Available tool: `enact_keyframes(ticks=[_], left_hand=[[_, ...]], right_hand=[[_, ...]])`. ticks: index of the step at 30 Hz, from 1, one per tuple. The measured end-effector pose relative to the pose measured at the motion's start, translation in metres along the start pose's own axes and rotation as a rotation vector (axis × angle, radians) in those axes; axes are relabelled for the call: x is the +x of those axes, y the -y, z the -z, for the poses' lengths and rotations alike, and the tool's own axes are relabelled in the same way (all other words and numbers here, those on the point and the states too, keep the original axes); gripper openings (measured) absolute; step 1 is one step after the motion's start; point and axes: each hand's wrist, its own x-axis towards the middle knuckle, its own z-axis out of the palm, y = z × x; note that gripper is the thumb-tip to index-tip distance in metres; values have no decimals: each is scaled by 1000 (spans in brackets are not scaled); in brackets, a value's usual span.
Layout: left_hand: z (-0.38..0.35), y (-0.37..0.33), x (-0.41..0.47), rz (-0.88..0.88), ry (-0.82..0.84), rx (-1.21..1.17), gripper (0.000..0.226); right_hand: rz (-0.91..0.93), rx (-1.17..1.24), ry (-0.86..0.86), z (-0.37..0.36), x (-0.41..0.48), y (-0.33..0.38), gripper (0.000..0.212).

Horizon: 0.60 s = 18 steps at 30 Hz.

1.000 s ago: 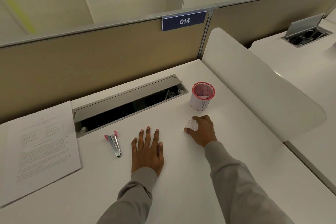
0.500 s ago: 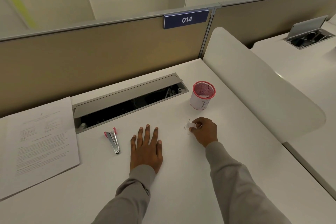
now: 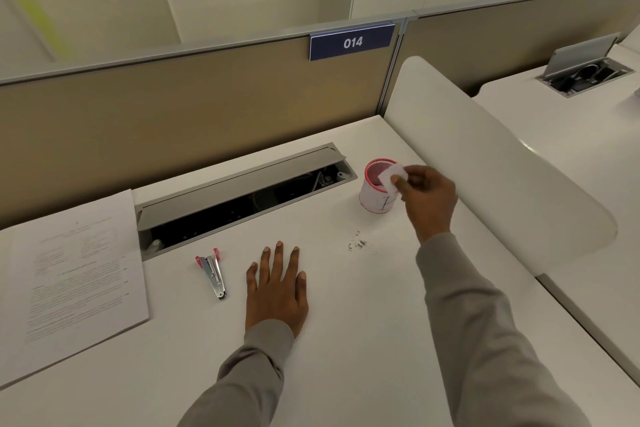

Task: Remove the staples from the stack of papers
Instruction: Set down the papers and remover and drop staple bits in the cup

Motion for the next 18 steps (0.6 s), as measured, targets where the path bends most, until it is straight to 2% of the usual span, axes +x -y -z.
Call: enact_keyframes(ticks=[3,7,10,13,16,18], left_hand=[[-1,0,0,0,-6,-1,59],[-1,0,0,-1,-10,6,58],[-2,1,1,-4,-10,13,58],[-3,1,1,-3,-13,17,58],[-2,1,1,-5,-12,16,59],[-2,1,2,-1,-14,7,58]], right_hand=[[61,-68,-87,-9,20,11,17],[82,-256,-35,-22,37,-2,18],[143,-484,-18,-26,33,-11,34],[256,-635,-111,-20,4,-18,43],[201,-767,-122,-14,-50,-48,53],[70,-918,27,-13,-90,-73,74]])
